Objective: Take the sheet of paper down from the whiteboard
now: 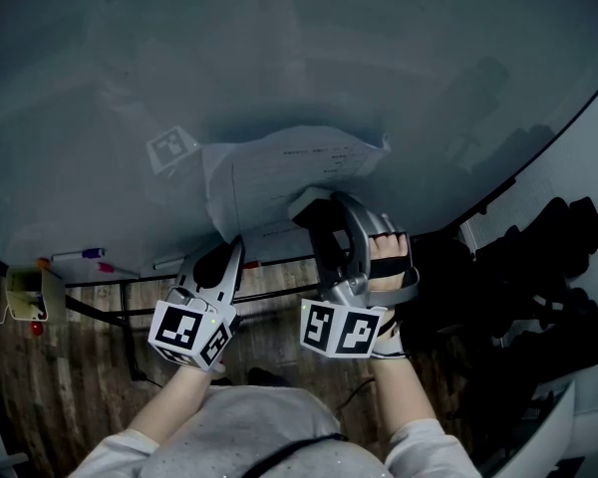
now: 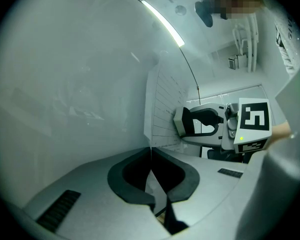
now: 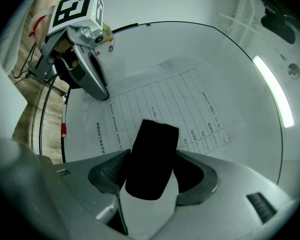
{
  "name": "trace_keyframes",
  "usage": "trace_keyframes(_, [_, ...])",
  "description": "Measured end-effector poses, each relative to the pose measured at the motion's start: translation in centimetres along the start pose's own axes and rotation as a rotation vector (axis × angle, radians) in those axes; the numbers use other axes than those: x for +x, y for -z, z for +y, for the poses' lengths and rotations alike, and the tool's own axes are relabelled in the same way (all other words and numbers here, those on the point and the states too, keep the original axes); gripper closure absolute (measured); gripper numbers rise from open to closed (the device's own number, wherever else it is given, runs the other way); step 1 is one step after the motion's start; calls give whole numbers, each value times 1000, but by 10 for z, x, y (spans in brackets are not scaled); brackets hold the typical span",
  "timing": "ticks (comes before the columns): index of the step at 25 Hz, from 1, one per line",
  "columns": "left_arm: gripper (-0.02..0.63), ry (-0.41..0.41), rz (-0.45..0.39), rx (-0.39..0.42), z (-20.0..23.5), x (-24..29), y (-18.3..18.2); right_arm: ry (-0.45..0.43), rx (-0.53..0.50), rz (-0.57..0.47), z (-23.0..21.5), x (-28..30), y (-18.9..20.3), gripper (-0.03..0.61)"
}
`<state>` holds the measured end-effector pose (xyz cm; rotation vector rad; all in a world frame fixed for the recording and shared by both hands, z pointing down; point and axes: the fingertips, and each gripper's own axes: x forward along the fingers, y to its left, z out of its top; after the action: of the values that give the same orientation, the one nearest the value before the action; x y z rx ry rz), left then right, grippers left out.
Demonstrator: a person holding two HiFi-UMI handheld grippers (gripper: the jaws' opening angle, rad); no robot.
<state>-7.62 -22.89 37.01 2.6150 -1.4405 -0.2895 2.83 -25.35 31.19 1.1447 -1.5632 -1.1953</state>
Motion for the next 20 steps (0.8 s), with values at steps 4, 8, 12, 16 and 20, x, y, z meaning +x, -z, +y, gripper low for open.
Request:
trace_keyframes(4, [598, -6, -6, 1, 3, -4, 2, 5, -3, 1, -1, -1, 0, 298])
trace_keyframes(8, [598, -22, -6, -8, 7, -8, 1, 3, -6, 7, 0, -1, -1, 298])
trace_keyframes(12, [598, -34, -10, -9, 11, -13, 4, 1, -9, 13, 1, -2, 2, 299])
trace_keyframes(16, [598, -50, -11, -9, 12, -18, 2, 2, -4, 21, -1, -4, 6, 299])
trace_keyframes(20, [598, -64, -15, -14, 19, -23, 2, 0, -2, 26, 1, -1, 3, 301])
